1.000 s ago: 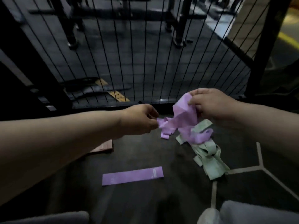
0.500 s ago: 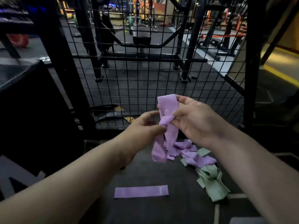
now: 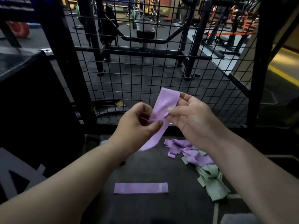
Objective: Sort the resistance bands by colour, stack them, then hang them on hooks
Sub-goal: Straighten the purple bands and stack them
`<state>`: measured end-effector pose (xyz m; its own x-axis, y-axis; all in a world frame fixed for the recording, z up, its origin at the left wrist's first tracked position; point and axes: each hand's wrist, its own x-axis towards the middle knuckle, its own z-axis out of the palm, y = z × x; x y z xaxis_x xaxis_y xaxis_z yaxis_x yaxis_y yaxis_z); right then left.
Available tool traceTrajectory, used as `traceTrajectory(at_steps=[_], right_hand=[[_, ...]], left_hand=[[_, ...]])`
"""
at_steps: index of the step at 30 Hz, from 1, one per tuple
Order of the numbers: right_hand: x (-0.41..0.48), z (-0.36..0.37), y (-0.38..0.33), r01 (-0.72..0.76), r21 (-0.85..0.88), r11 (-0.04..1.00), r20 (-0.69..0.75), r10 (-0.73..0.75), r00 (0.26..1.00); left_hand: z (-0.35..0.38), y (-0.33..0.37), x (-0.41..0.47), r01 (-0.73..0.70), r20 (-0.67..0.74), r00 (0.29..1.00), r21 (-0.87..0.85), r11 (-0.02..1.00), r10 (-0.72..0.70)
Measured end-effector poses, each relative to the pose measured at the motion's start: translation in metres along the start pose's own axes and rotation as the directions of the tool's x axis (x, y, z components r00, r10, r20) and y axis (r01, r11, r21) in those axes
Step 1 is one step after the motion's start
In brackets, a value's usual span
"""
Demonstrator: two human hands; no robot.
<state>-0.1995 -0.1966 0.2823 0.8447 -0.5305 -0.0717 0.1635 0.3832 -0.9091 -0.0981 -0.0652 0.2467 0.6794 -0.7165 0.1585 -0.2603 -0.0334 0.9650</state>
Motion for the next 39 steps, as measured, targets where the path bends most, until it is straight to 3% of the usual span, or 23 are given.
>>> traceTrajectory(at_steps=[3, 6, 8, 10, 17, 21, 24, 26, 28, 30, 34, 36, 39], right_hand=[[0.005, -0.001, 0.002, 0.027, 0.099, 0.995, -0.032, -0.024, 0.999], [0.008, -0.002, 0.003, 0.016, 0.111, 0.994, 0.003, -0.016, 1.0], [0.009, -0.003, 0.001, 0.011, 0.056, 0.998, 0.041, -0.013, 0.999], [0.01, -0.003, -0.002, 0.025, -0.041, 0.999, 0.055, -0.023, 0.998], [0.011, -0.011, -0.008, 0.054, -0.283, 0.957, -0.049, -0.071, 0.996], [0.009, -0.01, -0.005, 0.082, -0.383, 0.92, -0.02, -0.097, 0.995], [0.01, -0.008, -0.004, 0.084, -0.309, 0.948, 0.011, -0.084, 0.996], [0.011, -0.005, -0.006, 0.075, -0.182, 0.98, 0.071, -0.063, 0.995], [0.012, -0.005, -0.008, 0.06, -0.075, 0.995, 0.122, -0.051, 0.991], [0.015, -0.006, -0.009, 0.056, -0.021, 0.998, 0.14, -0.053, 0.989], [0.018, -0.011, -0.007, 0.036, 0.034, 0.999, 0.144, -0.041, 0.989], [0.019, -0.014, -0.008, 0.038, 0.029, 0.999, 0.154, -0.042, 0.987], [0.019, -0.018, -0.006, 0.029, -0.078, 0.997, 0.129, -0.019, 0.992]], left_hand=[[0.003, -0.001, -0.001, -0.11, -0.055, 0.992, 0.101, 0.989, 0.116], [0.008, -0.002, 0.001, -0.048, -0.028, 0.999, -0.088, 0.995, 0.045], [0.01, 0.0, 0.007, 0.101, 0.012, 0.995, -0.278, 0.955, -0.102], [0.011, 0.002, 0.014, 0.155, 0.026, 0.987, -0.367, 0.917, -0.156], [0.007, 0.004, 0.023, 0.155, 0.082, 0.988, -0.434, 0.887, -0.132], [0.007, 0.007, 0.026, 0.171, 0.098, 0.985, -0.417, 0.893, -0.143], [0.008, 0.0, 0.029, 0.178, 0.004, 0.981, -0.408, 0.895, -0.194], [0.007, -0.004, 0.028, 0.212, 0.11, 0.977, -0.438, 0.874, -0.182], [0.006, -0.004, 0.025, 0.298, 0.257, 0.949, -0.551, 0.78, -0.181], [0.006, -0.003, 0.023, 0.328, 0.288, 0.939, -0.594, 0.735, -0.186], [0.007, -0.001, 0.017, 0.325, 0.384, 0.911, -0.434, 0.84, -0.153], [0.008, 0.0, 0.014, 0.366, 0.426, 0.887, -0.408, 0.836, -0.18], [0.012, -0.004, 0.015, 0.374, 0.381, 0.9, -0.423, 0.825, -0.212]])
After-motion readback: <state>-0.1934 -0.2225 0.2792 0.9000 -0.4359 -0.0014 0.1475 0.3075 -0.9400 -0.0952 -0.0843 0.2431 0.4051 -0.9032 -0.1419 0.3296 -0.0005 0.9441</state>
